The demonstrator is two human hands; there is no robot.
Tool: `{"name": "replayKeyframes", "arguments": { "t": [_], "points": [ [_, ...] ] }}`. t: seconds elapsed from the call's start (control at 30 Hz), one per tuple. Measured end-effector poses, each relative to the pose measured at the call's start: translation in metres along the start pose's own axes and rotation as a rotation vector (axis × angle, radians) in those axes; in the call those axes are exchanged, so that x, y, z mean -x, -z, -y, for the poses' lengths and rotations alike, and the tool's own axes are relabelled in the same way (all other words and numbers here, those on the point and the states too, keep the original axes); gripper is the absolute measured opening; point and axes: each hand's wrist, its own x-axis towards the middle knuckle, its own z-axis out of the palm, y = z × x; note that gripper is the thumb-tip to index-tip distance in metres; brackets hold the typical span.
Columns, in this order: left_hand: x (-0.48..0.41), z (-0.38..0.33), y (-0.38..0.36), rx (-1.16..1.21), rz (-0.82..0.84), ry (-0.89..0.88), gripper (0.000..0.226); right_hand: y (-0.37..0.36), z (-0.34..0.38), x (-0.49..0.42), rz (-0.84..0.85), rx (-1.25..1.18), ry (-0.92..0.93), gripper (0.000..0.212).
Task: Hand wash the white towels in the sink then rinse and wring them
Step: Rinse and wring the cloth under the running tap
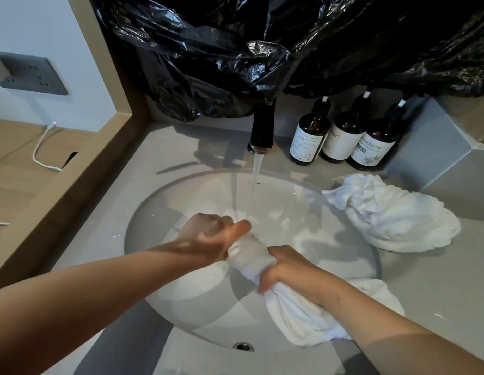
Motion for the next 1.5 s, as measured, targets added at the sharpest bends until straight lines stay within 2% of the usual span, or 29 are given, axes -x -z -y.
{"name": "replayKeyframes", "arguments": {
  "t": [0.07,0.17,0.27,0.4,0.5,0.6,0.67,0.73,0.8,0.83,0.9,0.97,1.03,1.1,1.2,1.23,1.3,1.37,1.43,1.5],
  "points": [
    [-0.007,0.003,0.003,-0.035,-0.134,-0.111,0.026,0.002,-0.004,-0.005,0.026,-0.108,-0.045,0.038],
    [-0.015,0.012,0.004,-0.114,-0.295,-0.293,0.016,0.006,-0.007,-0.007,0.111,-0.227,-0.058,0.032],
    [-0.019,0.017,-0.012,-0.066,-0.365,-0.351,0.017,0.01,-0.008,-0.007,0.185,-0.294,-0.068,0.036],
    [-0.013,0.016,-0.021,0.026,-0.431,-0.412,0.049,0.013,-0.011,-0.018,0.338,-0.336,-0.173,0.032],
    [-0.009,0.019,-0.025,0.035,-0.481,-0.431,0.079,0.018,-0.013,-0.018,0.42,-0.379,-0.15,0.035],
    [-0.001,0.019,-0.025,0.078,-0.33,-0.397,0.059,0.02,-0.01,-0.009,0.408,-0.395,-0.14,0.041],
    [0.002,0.01,-0.012,0.05,-0.039,-0.213,0.047,0.018,-0.009,-0.007,0.322,-0.389,-0.142,0.049],
    [0.002,0.001,-0.003,0.068,0.227,-0.018,0.045,0.015,-0.009,-0.006,0.157,-0.294,-0.112,0.061],
    [-0.004,-0.001,0.002,0.253,0.419,0.116,0.038,0.008,-0.012,-0.003,-0.044,-0.142,0.055,0.056],
    [-0.006,0.001,0.001,0.401,0.491,0.17,0.032,0.004,-0.013,0.0,-0.19,-0.039,0.194,0.048],
    [-0.009,0.009,-0.002,0.675,0.627,0.274,0.028,-0.003,-0.019,0.004,-0.47,0.348,0.55,0.04],
    [-0.012,0.014,-0.004,0.792,0.751,0.366,0.042,-0.01,-0.029,0.002,-0.554,0.805,0.811,0.054],
    [-0.015,0.019,-0.003,0.883,0.86,0.437,0.053,-0.017,-0.037,0.001,-0.532,1.128,0.835,0.075],
    [-0.018,0.021,0.001,1.019,0.937,0.519,0.052,-0.021,-0.038,0.001,-0.52,1.299,0.718,0.099],
    [-0.017,0.018,0.01,1.227,1.007,0.581,0.036,-0.025,-0.033,0.0,-0.575,1.237,0.49,0.124],
    [-0.017,0.016,0.01,1.317,1.03,0.579,0.032,-0.023,-0.028,0.0,-0.589,1.14,0.437,0.124],
    [-0.015,0.01,0.012,1.445,1.076,0.564,0.028,-0.014,-0.024,0.0,-0.585,0.949,0.402,0.111],
    [-0.012,0.005,0.014,1.371,1.094,0.53,0.037,-0.007,-0.022,0.001,-0.438,0.687,0.295,0.101],
    [-0.007,-0.001,0.017,1.181,1.022,0.503,0.046,-0.002,-0.023,0.0,-0.412,0.478,0.191,0.09],
    [-0.003,-0.01,0.021,1.008,0.923,0.46,0.047,-0.003,-0.021,-0.002,-0.35,0.483,0.125,0.064]
  ]
}}
